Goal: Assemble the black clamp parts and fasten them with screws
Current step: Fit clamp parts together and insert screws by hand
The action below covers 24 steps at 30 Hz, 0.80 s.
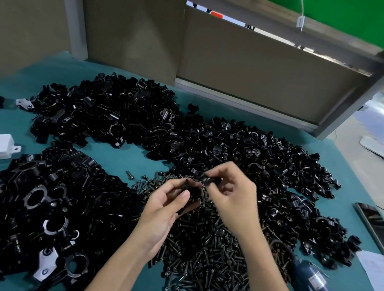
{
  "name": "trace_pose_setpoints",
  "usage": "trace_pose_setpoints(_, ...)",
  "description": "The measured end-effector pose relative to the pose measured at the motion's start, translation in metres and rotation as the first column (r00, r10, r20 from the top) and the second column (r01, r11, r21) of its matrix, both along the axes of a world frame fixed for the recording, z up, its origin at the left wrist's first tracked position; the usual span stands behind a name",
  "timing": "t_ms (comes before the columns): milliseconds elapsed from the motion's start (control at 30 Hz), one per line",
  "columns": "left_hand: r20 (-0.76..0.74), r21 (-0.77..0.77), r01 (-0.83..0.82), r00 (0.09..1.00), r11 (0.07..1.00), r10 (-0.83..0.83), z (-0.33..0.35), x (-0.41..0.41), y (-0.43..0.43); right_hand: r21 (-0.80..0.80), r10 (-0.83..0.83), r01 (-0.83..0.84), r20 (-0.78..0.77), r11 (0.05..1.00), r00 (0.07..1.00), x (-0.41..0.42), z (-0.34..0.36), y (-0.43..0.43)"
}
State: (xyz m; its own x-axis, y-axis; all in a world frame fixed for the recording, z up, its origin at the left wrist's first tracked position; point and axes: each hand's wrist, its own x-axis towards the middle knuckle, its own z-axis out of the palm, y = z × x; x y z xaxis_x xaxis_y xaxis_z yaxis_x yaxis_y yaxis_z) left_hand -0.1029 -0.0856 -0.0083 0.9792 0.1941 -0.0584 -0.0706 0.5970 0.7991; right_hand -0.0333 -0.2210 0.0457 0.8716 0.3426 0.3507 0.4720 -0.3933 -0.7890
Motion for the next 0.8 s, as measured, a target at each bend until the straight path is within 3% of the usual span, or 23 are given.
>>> trace_pose_setpoints(67, -0.019, 0.014, -0.024, 1.000, 1.000, 0.024, 0.000, 0.000, -0.002, -0.061, 0.005, -0.003, 0.044, 0.998, 0.999, -0.009, -0.005, 0.008)
trace_pose_setpoints(200, -0.039, -0.032, -0.072, 0.997, 0.997, 0.071, 0.000, 0.000, -0.003, 0.033, -0.025, 0.023, 0.057, 0.999, 0.998, -0.020, -0.012, 0.015)
trace_pose_setpoints(800, -0.076, -0.102, -0.132, 0.989, 0.986, 0.125, -0.004, 0.002, 0.000, 0.278, 0.007, 0.030, -0.133, 0.960, 0.991, -0.034, -0.029, 0.021)
